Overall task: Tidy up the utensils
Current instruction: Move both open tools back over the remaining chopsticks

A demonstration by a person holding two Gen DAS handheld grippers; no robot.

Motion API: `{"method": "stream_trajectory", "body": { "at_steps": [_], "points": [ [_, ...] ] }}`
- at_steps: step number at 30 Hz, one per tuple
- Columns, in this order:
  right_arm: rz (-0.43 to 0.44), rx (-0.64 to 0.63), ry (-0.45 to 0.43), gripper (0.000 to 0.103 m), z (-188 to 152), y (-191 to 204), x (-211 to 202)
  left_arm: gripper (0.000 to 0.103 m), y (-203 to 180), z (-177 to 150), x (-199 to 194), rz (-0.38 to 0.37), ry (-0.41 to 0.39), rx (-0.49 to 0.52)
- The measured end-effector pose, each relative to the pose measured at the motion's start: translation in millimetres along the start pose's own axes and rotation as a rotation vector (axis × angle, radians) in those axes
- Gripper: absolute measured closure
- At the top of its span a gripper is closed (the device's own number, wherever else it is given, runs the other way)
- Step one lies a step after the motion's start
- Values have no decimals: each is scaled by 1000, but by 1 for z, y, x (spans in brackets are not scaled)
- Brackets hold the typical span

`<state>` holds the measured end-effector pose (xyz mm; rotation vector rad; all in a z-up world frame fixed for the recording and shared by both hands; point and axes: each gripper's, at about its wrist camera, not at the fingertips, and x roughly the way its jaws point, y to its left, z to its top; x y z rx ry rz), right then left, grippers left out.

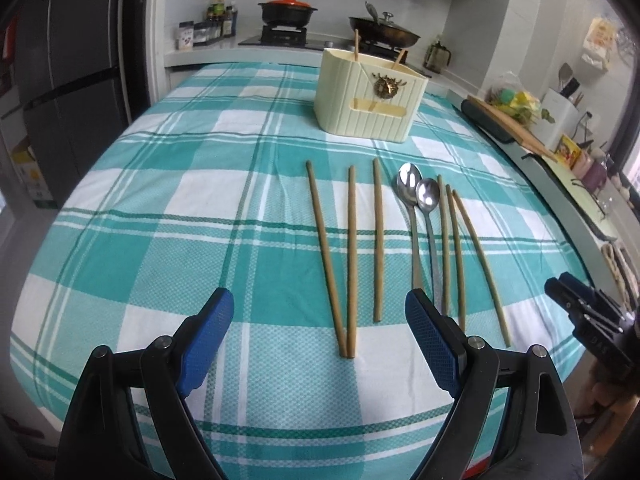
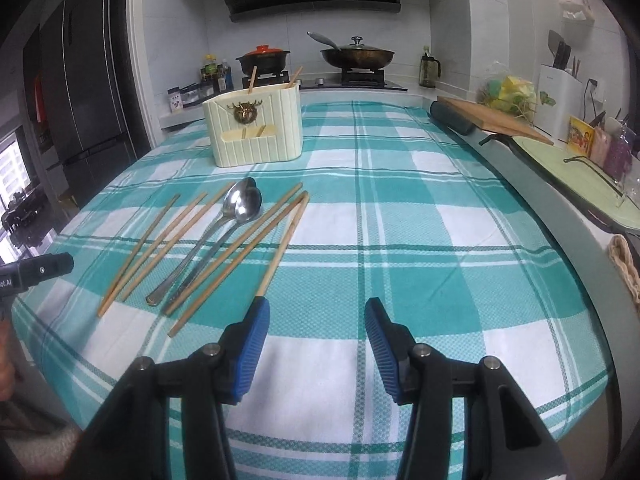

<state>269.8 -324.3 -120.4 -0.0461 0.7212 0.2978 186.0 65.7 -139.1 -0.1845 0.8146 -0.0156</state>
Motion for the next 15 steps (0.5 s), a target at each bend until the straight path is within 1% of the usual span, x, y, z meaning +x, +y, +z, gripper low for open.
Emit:
{"method": "stream_trajectory", "body": {
  "at_steps": [6, 15],
  "points": [
    [9, -39, 8, 53, -2, 15, 8, 14, -5, -10, 1, 37, 2, 49],
    [27, -35, 33, 53, -5, 22, 13, 14, 9, -12, 3, 34, 16, 0]
  ]
}}
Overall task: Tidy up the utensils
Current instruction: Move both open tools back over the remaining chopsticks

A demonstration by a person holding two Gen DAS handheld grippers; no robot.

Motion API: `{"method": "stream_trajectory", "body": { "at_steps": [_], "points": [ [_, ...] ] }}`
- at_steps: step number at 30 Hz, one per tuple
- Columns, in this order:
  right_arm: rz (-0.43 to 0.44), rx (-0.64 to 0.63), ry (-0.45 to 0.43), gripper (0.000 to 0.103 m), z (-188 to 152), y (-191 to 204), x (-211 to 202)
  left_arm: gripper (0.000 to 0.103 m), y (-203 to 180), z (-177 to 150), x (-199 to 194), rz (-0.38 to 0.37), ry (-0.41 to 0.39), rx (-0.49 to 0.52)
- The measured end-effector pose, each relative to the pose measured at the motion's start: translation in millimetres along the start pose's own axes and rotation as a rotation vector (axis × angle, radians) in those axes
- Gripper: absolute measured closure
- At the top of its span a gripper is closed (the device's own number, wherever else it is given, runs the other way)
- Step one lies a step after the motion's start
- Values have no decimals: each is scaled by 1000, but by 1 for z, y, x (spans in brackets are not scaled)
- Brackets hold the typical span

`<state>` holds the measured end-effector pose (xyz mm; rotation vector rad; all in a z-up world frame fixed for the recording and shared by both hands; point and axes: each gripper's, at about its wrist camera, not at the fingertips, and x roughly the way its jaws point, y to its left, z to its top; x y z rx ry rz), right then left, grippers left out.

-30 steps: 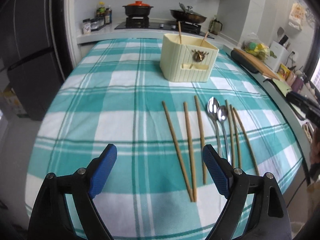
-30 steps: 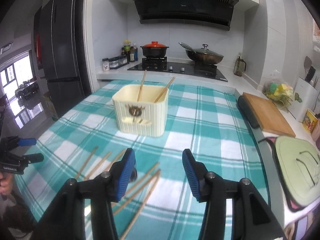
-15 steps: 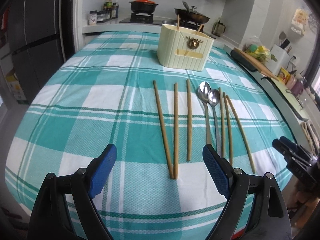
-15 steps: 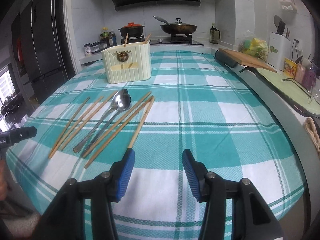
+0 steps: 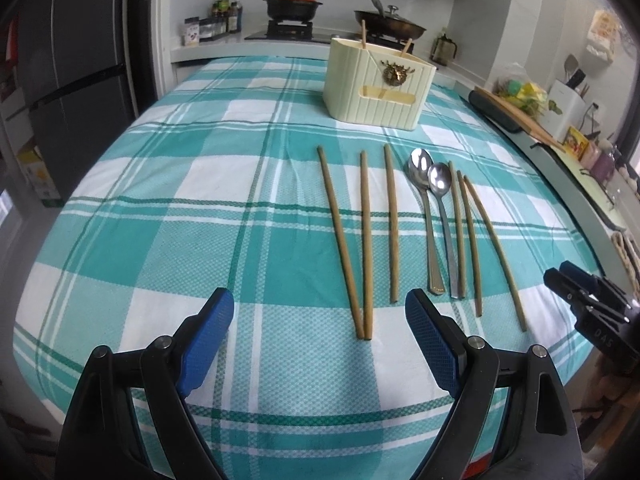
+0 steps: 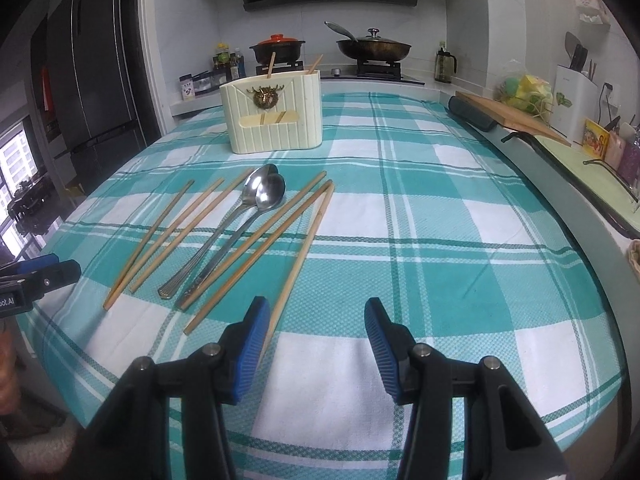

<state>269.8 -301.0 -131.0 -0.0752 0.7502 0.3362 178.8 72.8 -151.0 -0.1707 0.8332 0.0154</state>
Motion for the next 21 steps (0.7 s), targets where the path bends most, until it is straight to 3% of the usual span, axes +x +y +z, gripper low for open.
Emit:
{"method": "stream_trajectory", "body": {
  "at_steps": [21],
  "points": [
    [2, -34, 19, 53, 3, 9, 4, 14, 17, -2, 7, 9, 14, -55]
  ]
}}
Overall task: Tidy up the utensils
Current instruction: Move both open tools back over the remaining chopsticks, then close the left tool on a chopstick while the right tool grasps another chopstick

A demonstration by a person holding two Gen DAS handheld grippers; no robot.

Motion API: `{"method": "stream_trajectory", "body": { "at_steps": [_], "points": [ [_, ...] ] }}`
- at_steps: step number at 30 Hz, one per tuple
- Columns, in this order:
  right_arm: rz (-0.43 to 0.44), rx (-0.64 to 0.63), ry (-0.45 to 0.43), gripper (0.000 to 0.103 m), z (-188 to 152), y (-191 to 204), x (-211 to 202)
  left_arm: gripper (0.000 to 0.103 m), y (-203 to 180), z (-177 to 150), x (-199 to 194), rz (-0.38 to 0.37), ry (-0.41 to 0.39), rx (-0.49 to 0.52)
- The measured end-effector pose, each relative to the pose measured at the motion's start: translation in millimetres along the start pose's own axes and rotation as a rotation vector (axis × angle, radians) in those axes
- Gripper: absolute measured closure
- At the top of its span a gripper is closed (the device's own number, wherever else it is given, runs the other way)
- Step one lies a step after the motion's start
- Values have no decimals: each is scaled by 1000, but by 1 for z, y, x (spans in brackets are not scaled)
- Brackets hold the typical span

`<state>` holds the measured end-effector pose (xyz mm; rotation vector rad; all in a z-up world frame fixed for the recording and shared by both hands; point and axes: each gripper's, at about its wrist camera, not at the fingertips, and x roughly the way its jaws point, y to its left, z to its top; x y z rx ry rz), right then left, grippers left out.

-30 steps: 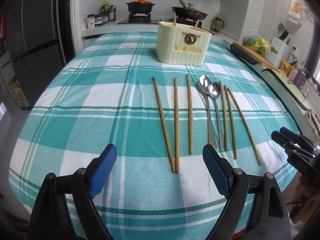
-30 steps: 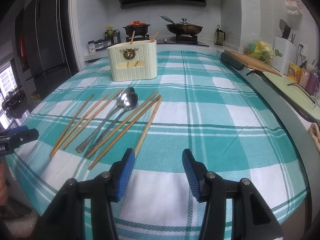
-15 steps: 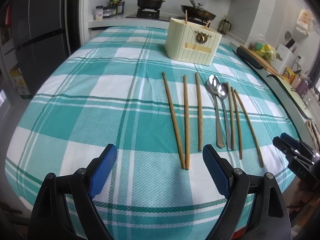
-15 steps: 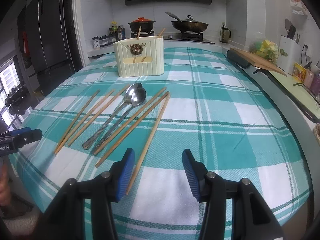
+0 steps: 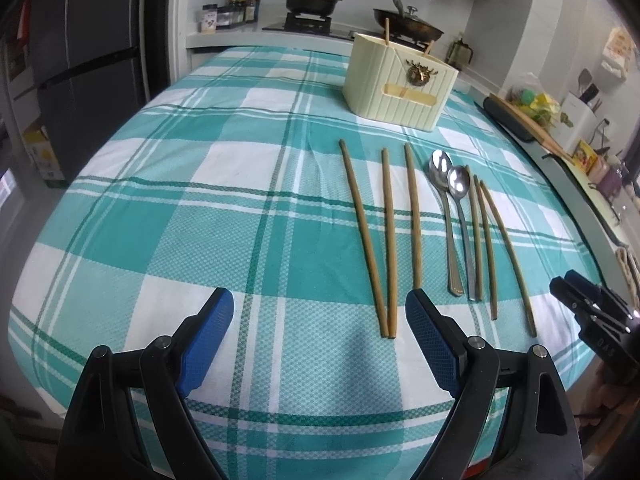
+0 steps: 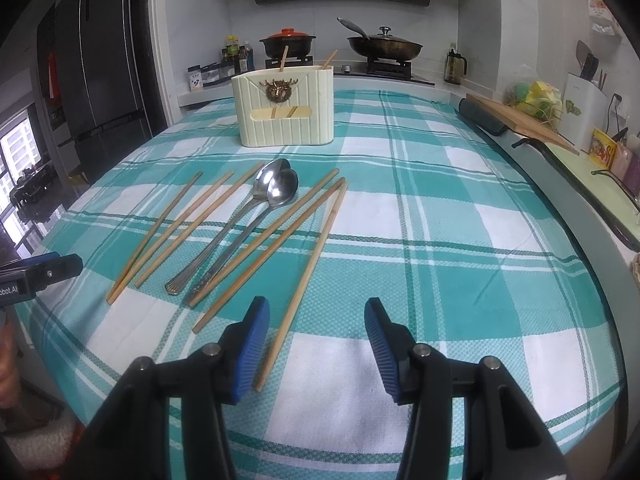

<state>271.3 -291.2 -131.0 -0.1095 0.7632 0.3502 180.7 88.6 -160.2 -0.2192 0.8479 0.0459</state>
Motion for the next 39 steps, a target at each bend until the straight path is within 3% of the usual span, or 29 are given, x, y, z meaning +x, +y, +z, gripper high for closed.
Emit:
{"method": "stream_trajectory", "body": {
  "at_steps": [16, 28, 39],
  "points": [
    [-3, 23, 22, 53, 3, -4, 6, 12, 4, 29, 11, -35, 1, 15],
    [-13, 21, 30, 53, 3, -3, 9, 11, -4, 71, 66, -42, 64, -24],
    [7, -19, 72, 53, 23, 6, 39, 11, -20, 74, 98, 51, 102, 67]
  ]
}}
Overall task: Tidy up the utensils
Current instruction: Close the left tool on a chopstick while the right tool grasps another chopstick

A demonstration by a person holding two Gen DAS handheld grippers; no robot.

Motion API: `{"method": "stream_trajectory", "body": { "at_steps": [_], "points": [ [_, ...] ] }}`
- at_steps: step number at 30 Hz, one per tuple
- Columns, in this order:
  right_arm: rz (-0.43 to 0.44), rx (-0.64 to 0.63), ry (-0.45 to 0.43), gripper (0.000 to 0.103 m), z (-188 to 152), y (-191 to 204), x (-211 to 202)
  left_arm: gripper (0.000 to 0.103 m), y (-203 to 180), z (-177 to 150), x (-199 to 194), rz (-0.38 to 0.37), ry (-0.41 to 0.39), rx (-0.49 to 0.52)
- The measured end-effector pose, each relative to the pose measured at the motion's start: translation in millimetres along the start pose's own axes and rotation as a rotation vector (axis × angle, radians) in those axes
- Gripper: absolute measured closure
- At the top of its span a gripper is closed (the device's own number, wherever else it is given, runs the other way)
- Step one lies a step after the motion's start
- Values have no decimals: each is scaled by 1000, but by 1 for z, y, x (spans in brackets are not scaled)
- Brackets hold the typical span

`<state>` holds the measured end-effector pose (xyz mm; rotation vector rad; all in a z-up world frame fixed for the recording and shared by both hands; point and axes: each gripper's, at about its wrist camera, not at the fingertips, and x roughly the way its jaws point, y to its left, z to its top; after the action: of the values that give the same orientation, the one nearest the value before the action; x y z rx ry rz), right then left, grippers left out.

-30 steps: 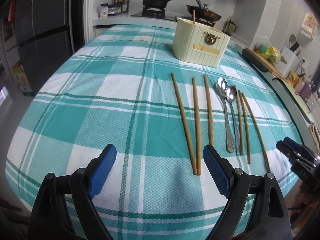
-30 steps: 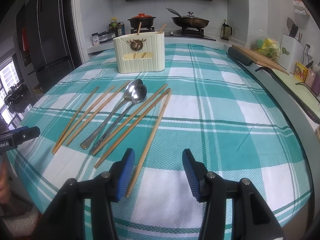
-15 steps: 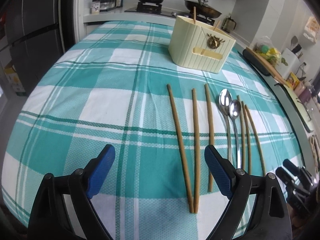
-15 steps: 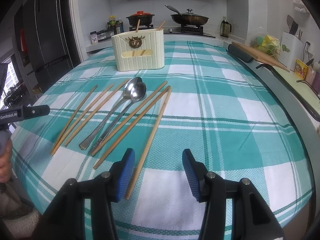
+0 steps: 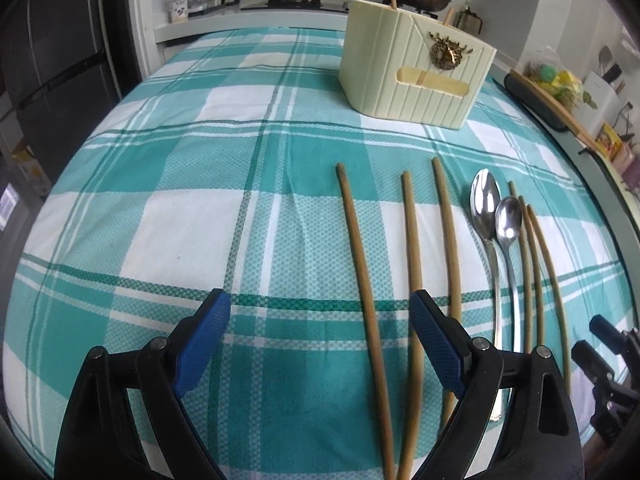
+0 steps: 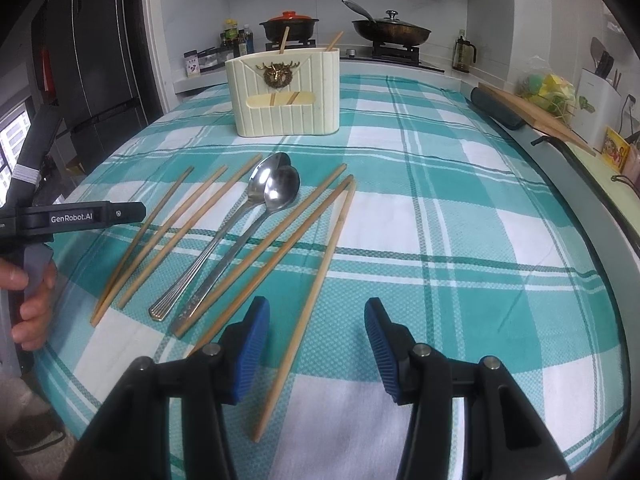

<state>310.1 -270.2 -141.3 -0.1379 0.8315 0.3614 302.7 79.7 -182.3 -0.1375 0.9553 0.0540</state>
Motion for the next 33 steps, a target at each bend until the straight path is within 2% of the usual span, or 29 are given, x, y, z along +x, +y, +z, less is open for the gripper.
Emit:
{"method": "stream_trajectory", "body": {
  "at_steps": [4, 8, 11, 13, 19, 23, 29, 33],
  "points": [
    [-15, -24, 39, 53, 2, 3, 16, 11, -3, -3, 5, 14, 21, 17],
    [-25, -55, 72, 55, 1, 6, 28, 11, -11, -12, 7, 58, 33, 87],
    [-24, -83, 64, 69, 0, 9, 26, 11, -9, -17, 4, 66, 21, 116],
    [-54, -87, 63, 76, 0, 8, 25, 8, -3, -18, 3, 68, 28, 106],
    [-86, -37, 86, 76, -1, -10, 20, 8, 14, -16, 2, 59, 60, 92],
    [-46, -8, 118, 73, 1, -18, 22, 8, 13, -6, 8, 17, 121, 149],
    [-9, -46, 175, 72, 13, -20, 32, 10, 8, 20, 26, -14, 178, 192],
    [2, -64, 207, 72, 31, -23, 47, 17, 0, 39, 38, -27, 196, 210]
  ]
}}
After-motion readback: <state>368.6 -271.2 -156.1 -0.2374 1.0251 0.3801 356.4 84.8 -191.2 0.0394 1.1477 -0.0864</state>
